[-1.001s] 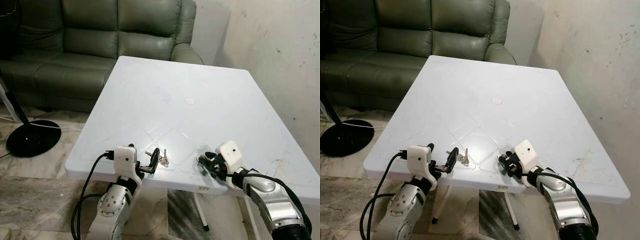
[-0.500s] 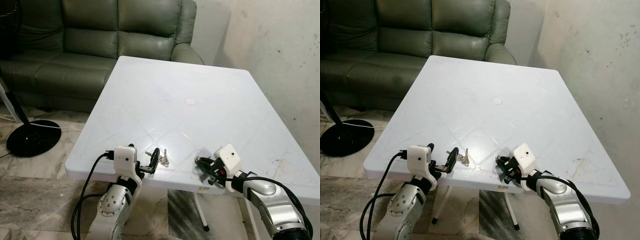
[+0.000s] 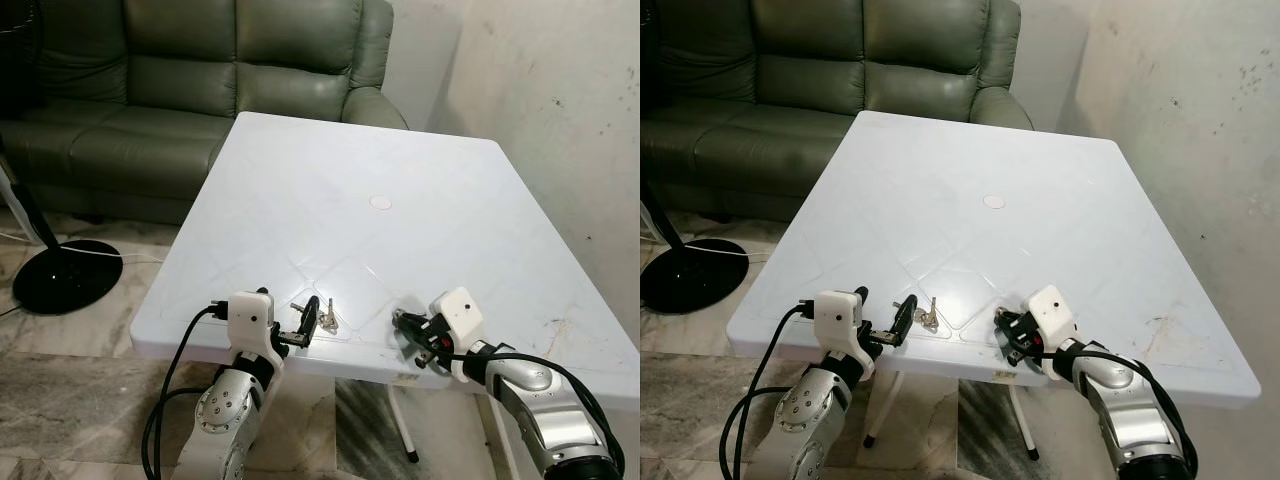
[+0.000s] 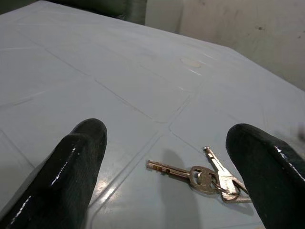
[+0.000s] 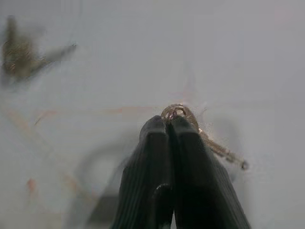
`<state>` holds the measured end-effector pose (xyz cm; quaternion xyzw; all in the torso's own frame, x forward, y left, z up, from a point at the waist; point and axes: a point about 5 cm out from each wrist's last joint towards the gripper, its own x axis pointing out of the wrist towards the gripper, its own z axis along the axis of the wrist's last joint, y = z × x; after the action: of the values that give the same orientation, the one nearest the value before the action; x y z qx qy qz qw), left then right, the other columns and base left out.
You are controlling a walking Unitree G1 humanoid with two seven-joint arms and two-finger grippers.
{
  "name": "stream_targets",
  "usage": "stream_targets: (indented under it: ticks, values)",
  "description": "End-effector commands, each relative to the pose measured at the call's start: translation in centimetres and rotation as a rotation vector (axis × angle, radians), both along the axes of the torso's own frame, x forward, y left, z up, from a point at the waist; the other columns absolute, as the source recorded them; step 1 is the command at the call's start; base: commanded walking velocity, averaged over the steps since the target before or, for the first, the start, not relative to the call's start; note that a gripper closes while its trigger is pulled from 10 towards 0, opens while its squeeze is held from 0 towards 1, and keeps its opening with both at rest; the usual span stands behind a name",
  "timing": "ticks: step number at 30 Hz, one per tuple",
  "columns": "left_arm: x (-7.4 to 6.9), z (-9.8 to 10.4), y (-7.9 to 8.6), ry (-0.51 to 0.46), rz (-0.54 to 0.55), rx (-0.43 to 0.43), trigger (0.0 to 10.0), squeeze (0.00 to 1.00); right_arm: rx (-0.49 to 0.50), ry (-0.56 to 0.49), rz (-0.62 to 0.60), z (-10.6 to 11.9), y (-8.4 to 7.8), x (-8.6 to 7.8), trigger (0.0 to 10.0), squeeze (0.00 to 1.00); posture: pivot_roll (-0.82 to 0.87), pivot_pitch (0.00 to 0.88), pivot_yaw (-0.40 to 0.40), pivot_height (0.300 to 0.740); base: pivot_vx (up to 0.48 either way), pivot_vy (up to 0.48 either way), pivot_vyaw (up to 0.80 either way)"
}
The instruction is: Hang keys on a hook
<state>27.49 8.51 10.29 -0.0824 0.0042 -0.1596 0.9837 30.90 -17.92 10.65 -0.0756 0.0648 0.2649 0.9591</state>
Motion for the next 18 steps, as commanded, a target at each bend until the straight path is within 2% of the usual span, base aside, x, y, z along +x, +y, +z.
stream_targets:
  ticks: [1,2,3,4,5,8,11,13,18]
  values:
    - [0.0,0.5,-1.0,-0.006,-0.013,-0.039,10.0,0.00,0.059,-0.103,-0.057,1.9,-0.6,0.6,10.0,0.00,0.02,0.076,-0.108,0.740,0.000,0.000,0.00]
    - [0.0,0.6,-1.0,-0.008,-0.013,-0.038,10.0,0.00,0.122,-0.158,-0.074,2.6,-0.6,0.6,7.4,0.00,0.02,0.076,-0.108,0.740,0.000,0.000,0.00]
    - [0.2,0.6,-0.9,-0.010,-0.012,-0.035,10.0,0.00,0.190,-0.144,-0.102,2.9,-0.3,0.7,10.0,0.00,0.02,0.069,-0.105,0.740,0.000,0.000,0.00]
    - [0.2,0.6,-0.9,-0.010,-0.012,-0.035,10.0,0.00,0.190,-0.144,-0.102,2.9,-0.3,0.7,10.0,0.00,0.02,0.069,-0.105,0.740,0.000,0.000,0.00]
    - [0.3,0.7,-0.9,-0.013,-0.012,-0.031,10.0,0.00,0.235,-0.205,-0.166,3.6,-0.4,0.8,10.0,0.00,0.02,0.069,-0.105,0.740,0.000,0.000,0.00]
    - [0.6,0.8,-0.8,-0.020,-0.012,-0.026,10.0,0.00,0.302,-0.235,-0.185,4.1,-0.3,0.7,10.0,0.00,0.02,0.065,-0.102,0.740,0.000,0.000,0.00]
    - [1.3,1.3,-0.1,-0.042,-0.007,0.002,10.0,0.00,0.279,-0.280,-0.288,4.5,-0.7,0.9,10.0,0.00,0.02,0.062,-0.094,0.740,0.000,0.000,0.00]
    - [1.6,1.4,0.2,-0.048,0.000,0.008,10.0,0.00,0.288,-0.283,-0.311,4.6,-0.8,0.9,10.0,0.00,0.02,0.062,-0.094,0.740,0.000,0.000,0.00]
    - [3.2,2.7,2.5,-0.091,0.067,0.029,10.0,0.00,0.262,-0.360,-0.402,5.2,-1.3,0.6,10.0,0.00,0.01,0.061,-0.092,0.740,0.000,0.000,0.00]
